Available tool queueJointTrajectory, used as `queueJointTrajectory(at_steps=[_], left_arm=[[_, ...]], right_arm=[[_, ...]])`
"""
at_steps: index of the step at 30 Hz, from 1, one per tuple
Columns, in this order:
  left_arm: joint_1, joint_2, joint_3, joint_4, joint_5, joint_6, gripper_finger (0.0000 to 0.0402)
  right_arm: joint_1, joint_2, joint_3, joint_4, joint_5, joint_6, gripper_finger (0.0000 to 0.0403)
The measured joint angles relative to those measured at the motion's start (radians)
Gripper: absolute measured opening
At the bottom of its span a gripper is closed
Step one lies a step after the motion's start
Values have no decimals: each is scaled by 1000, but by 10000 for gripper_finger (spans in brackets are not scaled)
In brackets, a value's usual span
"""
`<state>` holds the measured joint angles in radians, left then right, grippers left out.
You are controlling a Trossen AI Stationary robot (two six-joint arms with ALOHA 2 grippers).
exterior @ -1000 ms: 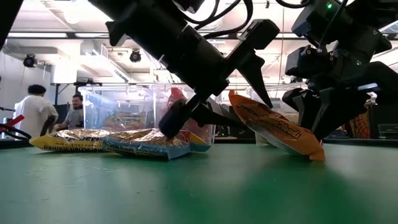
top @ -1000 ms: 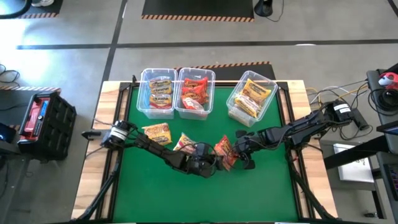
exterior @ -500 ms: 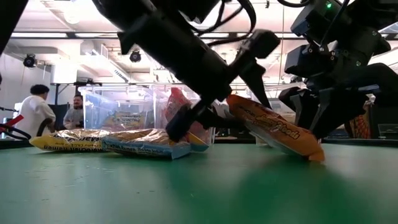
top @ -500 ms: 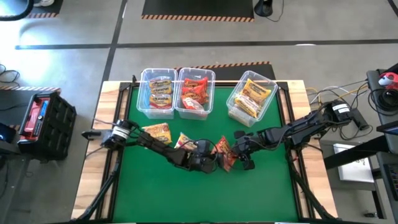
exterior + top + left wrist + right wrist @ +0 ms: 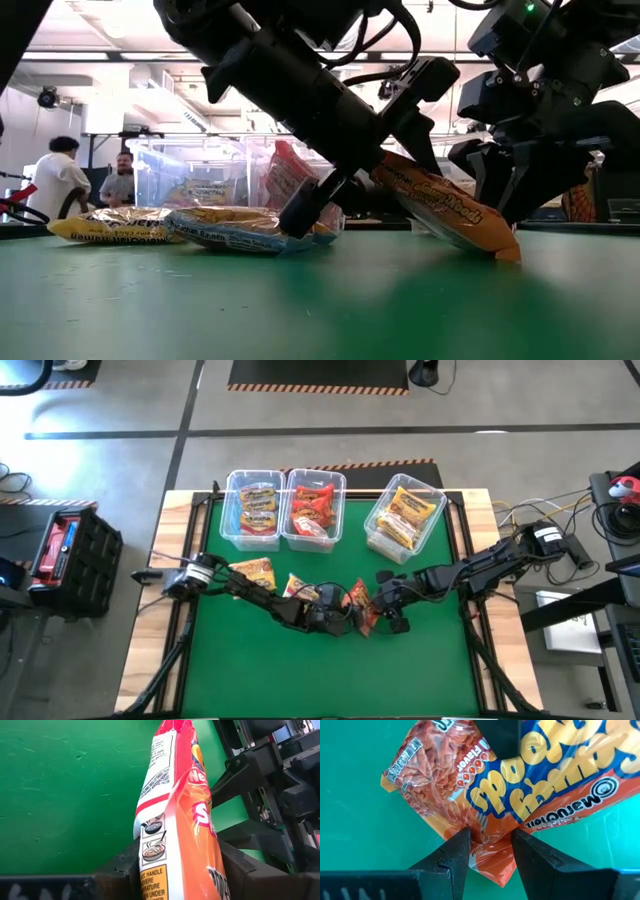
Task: Sort Maruchan noodles
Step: Put the orange noodle pack into the top center transparent bin
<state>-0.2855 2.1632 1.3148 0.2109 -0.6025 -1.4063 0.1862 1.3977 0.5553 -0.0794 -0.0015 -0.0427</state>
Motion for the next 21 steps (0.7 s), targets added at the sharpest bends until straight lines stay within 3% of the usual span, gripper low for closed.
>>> queueJointTrajectory(at_steps=[11,21], left_arm=[[-2,-14,0,-13,11,-3,150],[-2,-74,-1,-81,-44,10,150]], right_arm=[[-1,-295,49,-207,4,121,141],[-1,-448,50,-170,-16,357,141]])
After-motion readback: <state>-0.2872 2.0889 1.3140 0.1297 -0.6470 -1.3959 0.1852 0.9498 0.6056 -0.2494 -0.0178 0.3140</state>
